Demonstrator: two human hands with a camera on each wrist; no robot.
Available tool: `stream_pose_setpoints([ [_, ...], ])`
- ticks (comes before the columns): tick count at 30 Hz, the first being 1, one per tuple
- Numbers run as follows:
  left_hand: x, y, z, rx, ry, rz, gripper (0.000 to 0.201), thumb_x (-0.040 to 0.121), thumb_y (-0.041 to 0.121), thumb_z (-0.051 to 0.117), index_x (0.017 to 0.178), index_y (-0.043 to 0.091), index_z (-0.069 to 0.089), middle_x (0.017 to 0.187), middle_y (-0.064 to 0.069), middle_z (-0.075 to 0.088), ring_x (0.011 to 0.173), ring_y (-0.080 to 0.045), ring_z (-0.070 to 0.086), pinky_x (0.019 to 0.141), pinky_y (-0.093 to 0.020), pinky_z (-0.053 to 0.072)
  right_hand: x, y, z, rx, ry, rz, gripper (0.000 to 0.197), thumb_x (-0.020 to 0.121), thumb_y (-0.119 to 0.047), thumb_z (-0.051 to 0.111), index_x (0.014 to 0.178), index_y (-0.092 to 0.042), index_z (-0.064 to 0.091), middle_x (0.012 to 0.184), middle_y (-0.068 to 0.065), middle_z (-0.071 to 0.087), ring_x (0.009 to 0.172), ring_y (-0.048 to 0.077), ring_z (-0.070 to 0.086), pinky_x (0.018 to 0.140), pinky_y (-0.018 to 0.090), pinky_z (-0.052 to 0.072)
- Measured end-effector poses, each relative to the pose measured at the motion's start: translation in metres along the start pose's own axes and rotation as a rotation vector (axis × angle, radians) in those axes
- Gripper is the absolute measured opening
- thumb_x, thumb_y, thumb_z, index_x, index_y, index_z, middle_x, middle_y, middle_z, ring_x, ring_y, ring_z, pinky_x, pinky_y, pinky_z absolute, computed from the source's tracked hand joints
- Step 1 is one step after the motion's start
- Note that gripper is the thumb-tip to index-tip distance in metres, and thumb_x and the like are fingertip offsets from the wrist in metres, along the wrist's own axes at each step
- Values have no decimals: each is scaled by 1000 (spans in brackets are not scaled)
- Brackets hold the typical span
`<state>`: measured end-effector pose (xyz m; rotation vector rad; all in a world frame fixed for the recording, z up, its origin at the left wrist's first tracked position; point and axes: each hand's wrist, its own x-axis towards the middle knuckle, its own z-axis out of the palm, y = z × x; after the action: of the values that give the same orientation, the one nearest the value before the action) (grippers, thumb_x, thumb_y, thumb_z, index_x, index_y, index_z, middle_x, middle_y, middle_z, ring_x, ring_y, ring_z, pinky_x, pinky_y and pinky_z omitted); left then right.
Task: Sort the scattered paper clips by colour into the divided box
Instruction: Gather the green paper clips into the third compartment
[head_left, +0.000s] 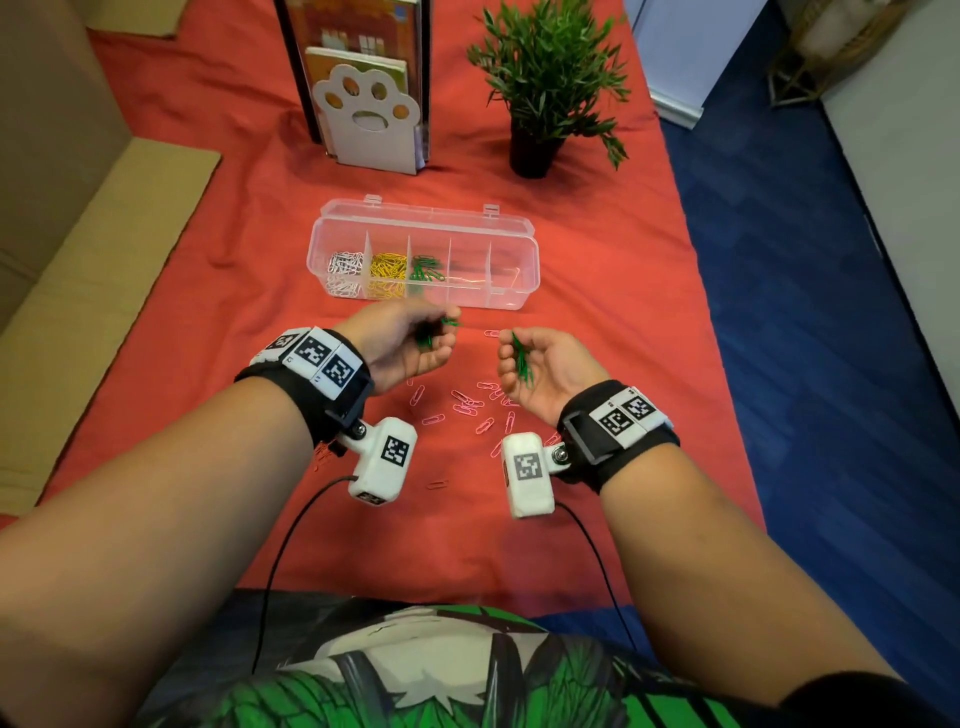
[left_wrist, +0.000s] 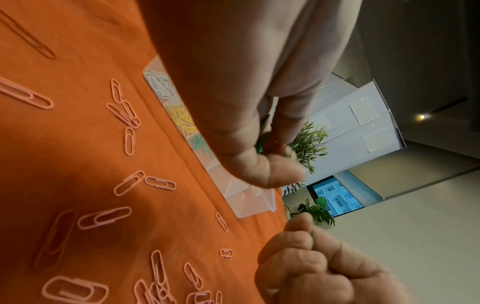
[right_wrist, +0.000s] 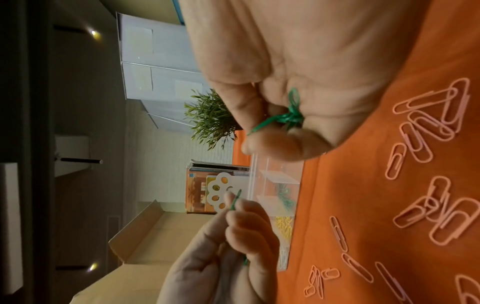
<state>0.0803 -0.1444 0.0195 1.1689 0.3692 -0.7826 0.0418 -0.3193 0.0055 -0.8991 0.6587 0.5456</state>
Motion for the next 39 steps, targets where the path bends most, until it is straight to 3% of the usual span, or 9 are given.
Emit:
stream_pose_setpoints([
  [4, 6, 5, -6, 23, 119, -10, 17, 93, 8, 43, 83, 6, 57, 81, -7, 52, 69, -14, 55, 55, -21, 57, 4, 1, 2, 61, 37, -28, 25, 93, -7, 34, 87, -3, 57, 70, 7, 50, 62, 16, 52, 55, 25, 56],
  [12, 25, 58, -3, -26, 188, 32, 8, 90, 10, 43, 89, 9, 51, 77, -1, 49, 70, -13, 52, 73, -26, 52, 9, -7, 8, -12, 164, -97, 22, 96, 0, 36, 88, -1, 56, 78, 10, 48, 69, 19, 52, 56, 24, 52],
  [15, 36, 72, -1, -63, 230, 49, 34, 87, 9, 44, 120, 4, 42, 126, -10, 47, 114, -23, 53, 99, -39, 45, 10, -7, 7, -90, 198, -129, 25, 96, 5, 33, 86, 0, 55, 83, 12, 48, 73, 21, 54, 53, 22, 55],
  [18, 34, 77, 3, -55, 260, 45, 42, 89, 8, 41, 130, -1, 35, 152, -17, 17, 141, -31, 21, 114, -44, 24, 13, -6, 8, -205, 218, -165, 29, 95, 9, 31, 81, -2, 53, 80, 12, 48, 71, 20, 54, 49, 19, 55],
  [22, 31, 70, -5, 29, 323, 131, 31, 89, 4, 41, 119, 3, 49, 138, -13, 39, 126, -29, 43, 105, -39, 38, 21, -15, 20, -311, 233, -235, 33, 93, 13, 27, 79, -5, 52, 78, 10, 48, 68, 18, 53, 49, 17, 54],
  [26, 17, 46, -26, 164, 423, 186, 18, 86, 1, 45, 89, 14, 58, 78, 0, 51, 68, -11, 48, 58, -21, 37, 40, -36, 49, -465, 256, -362, 34, 92, 12, 27, 77, -9, 51, 78, 8, 49, 63, 15, 53, 58, 20, 52],
  [31, -6, 4, -64, 148, 433, 103, 29, 87, -9, 47, 112, 3, 57, 79, -3, 60, 68, -9, 56, 50, -11, 48, 76, -47, 95, -654, 327, -553, 36, 90, 6, 29, 74, -16, 53, 72, 5, 56, 62, 15, 57, 71, 30, 56],
  [34, -11, -7, -75, 84, 391, 85, 32, 88, -12, 42, 111, 3, 57, 84, -4, 63, 76, -9, 60, 55, -10, 52, 88, -41, 113, -1019, 308, -537, 36, 89, 2, 36, 111, -10, 62, 116, 13, 63, 110, 27, 59, 101, 34, 44],
  [39, -10, 4, -79, 97, 379, 183, 21, 86, -12, 48, 91, 6, 58, 79, -5, 61, 67, -7, 63, 58, -14, 54, 92, -36, 110, -1078, 349, -544, 57, 79, 11, 33, 129, -7, 53, 131, 10, 58, 122, 24, 54, 95, 21, 39],
])
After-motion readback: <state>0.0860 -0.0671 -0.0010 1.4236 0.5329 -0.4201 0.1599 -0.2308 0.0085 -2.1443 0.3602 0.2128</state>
